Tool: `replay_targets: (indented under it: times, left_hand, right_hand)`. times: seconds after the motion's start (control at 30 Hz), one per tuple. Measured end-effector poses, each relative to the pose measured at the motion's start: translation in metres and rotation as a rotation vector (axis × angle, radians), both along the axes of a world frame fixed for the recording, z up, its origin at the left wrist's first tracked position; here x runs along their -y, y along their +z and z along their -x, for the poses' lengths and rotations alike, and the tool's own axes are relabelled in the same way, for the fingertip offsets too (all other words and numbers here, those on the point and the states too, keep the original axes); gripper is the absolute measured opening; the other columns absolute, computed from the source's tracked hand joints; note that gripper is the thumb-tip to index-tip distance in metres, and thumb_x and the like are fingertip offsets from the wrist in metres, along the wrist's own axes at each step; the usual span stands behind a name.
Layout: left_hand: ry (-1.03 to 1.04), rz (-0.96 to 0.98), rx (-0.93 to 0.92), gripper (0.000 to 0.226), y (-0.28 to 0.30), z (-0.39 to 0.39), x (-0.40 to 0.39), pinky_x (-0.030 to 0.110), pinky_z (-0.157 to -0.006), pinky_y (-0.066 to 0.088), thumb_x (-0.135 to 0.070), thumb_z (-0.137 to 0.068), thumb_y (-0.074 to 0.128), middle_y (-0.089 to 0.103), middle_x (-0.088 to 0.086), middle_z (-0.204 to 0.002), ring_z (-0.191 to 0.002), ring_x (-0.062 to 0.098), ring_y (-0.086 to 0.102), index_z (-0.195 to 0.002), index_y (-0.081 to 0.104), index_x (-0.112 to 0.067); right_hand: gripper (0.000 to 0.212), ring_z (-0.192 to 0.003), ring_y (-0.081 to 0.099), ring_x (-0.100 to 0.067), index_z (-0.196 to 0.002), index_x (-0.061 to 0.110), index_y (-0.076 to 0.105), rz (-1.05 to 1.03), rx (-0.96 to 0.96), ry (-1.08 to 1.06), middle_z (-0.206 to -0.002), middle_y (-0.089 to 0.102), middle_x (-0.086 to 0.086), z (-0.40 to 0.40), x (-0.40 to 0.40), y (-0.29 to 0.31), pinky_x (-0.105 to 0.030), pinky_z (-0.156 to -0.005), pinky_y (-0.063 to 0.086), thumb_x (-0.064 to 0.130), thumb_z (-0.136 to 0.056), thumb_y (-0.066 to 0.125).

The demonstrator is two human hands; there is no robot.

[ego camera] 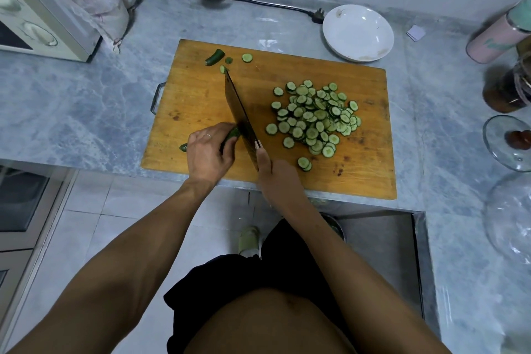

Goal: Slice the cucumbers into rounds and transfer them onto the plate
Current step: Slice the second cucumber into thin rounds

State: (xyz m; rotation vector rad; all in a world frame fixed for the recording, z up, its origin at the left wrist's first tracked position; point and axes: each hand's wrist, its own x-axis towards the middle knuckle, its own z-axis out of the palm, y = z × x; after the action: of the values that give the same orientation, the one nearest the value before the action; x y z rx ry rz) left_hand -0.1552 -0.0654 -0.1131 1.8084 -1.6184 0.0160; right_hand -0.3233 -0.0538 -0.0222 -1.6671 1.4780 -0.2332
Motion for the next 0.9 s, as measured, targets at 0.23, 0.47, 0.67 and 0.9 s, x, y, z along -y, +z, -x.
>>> replay_targets:
  times: [0.23, 0.47, 0.67, 0.9]
  left_hand:
    - [0.014, -0.006, 0.005, 0.02, 0.001, -0.001, 0.0, 0.03, -0.08, 0.037, -0.013, -0.088, 0.067, 0.072, -0.001, -0.104, -0.094, 0.019, 0.062, -0.107, 0.07, -0.016]
    - [-0.015, -0.036, -0.022, 0.023, -0.008, -0.009, 0.005, 0.037, -0.076, 0.049, -0.024, -0.093, 0.062, 0.073, 0.003, -0.104, -0.09, 0.025, 0.068, -0.11, 0.072, -0.013]
    - [-0.004, 0.019, 0.007, 0.023, -0.013, -0.009, 0.004, 0.037, -0.081, 0.046, -0.022, -0.09, 0.066, 0.073, 0.004, -0.11, -0.096, 0.024, 0.067, -0.11, 0.073, -0.013]
    - [-0.03, 0.013, 0.025, 0.024, -0.016, -0.011, 0.004, 0.038, -0.08, 0.046, -0.025, -0.094, 0.061, 0.072, 0.002, -0.113, -0.097, 0.022, 0.066, -0.11, 0.073, -0.012]
  right_hand:
    - [0.062, -0.051, 0.049, -0.014, -0.056, 0.016, 0.046, 0.042, 0.011, -0.009, -0.054, 0.05, -0.001, 0.006, 0.007, 0.01, -0.028, -0.047, 0.028, 0.046, -0.106, 0.025]
    - [0.061, -0.066, 0.051, -0.022, -0.06, 0.017, 0.047, 0.024, 0.013, 0.041, -0.061, 0.051, -0.001, -0.003, -0.002, 0.019, -0.032, -0.057, 0.025, 0.049, -0.105, 0.023]
    - [0.064, -0.057, 0.051, -0.017, -0.056, 0.017, 0.046, -0.015, 0.053, 0.027, -0.055, 0.05, -0.001, 0.0, -0.01, 0.022, -0.029, -0.061, 0.033, 0.051, -0.105, 0.022]
    - [0.064, -0.059, 0.051, -0.009, -0.062, 0.013, 0.053, 0.015, 0.027, 0.065, -0.061, 0.055, 0.0, 0.002, -0.013, 0.024, -0.024, -0.053, 0.031, 0.05, -0.105, 0.023]
